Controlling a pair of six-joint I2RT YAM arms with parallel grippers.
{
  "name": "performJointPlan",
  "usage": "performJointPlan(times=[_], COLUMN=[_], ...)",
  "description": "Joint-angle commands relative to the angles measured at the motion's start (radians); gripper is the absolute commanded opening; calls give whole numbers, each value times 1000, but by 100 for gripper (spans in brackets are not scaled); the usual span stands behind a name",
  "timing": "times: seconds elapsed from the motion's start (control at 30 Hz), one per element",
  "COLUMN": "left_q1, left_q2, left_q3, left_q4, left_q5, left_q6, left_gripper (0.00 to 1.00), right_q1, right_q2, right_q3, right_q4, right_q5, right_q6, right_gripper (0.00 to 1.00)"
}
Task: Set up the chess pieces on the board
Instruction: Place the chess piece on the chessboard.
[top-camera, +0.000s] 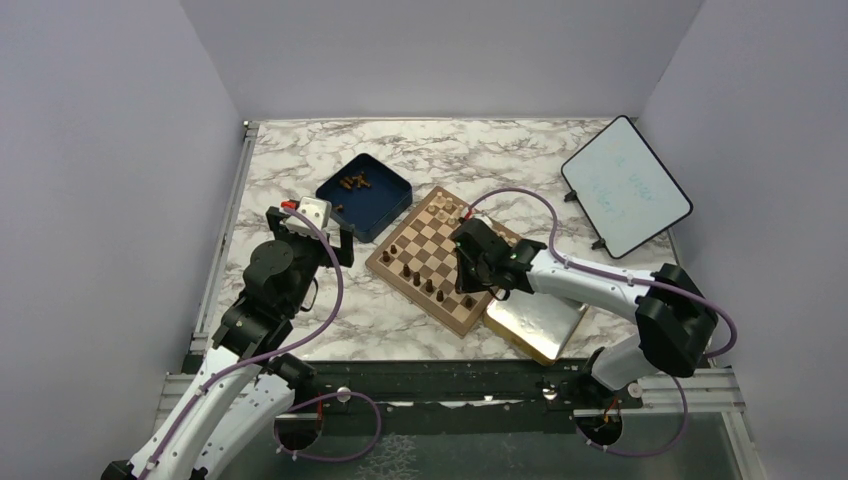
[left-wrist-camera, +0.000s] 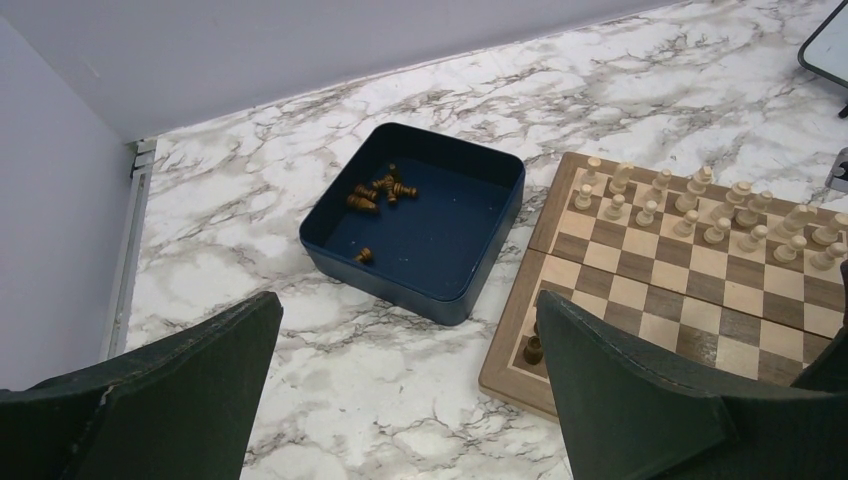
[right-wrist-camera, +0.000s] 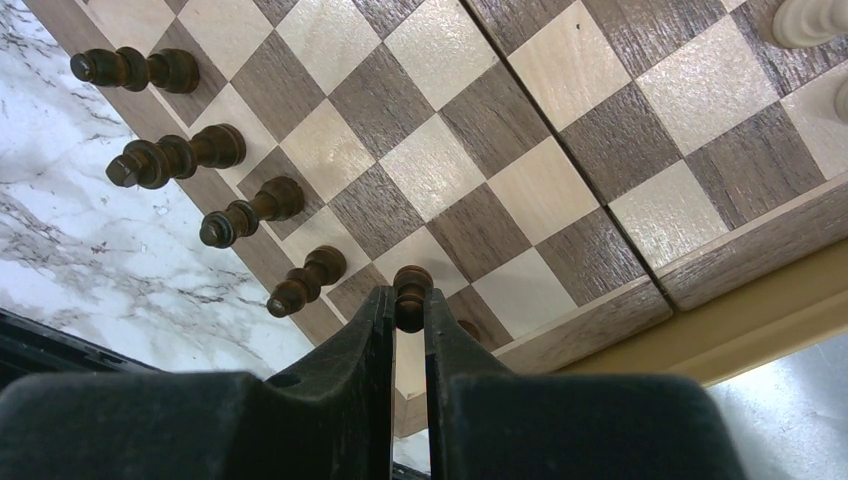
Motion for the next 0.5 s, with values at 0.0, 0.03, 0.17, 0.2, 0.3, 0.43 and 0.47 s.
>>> performJointPlan(times=[0.0,0.03,0.17,0.2,0.3,0.43,0.47], left_q1=[-5,-5,-5,-5,-5,-5,-5], left_q2=[-6,-6,-7,-9,-10,-10,-10], left_q3=[-7,-6,-7,-8,-8,-9,-8], left_q4=[15,16,15,15,15,15,14], left_q5=[-21,-21,-21,-21,-21,-22,-22], left_q6=[1,1,1,2,3,3,3], left_gripper=[99,99,99,99,99,99,99], right_q1=[13,14,18,18,19,22,23], right_q2=[26,28,43,47,56,67,69], right_q3=[38,38,41,41,44,47,47], right_q4=[-24,-24,-26,-27,-34,-42,-43], right_q5=[21,20,17,17,17,25,24], right_q6=[-6,-6,-6,-4,-3,-3,-3], right_gripper=[10,10,10,10,10,10,10])
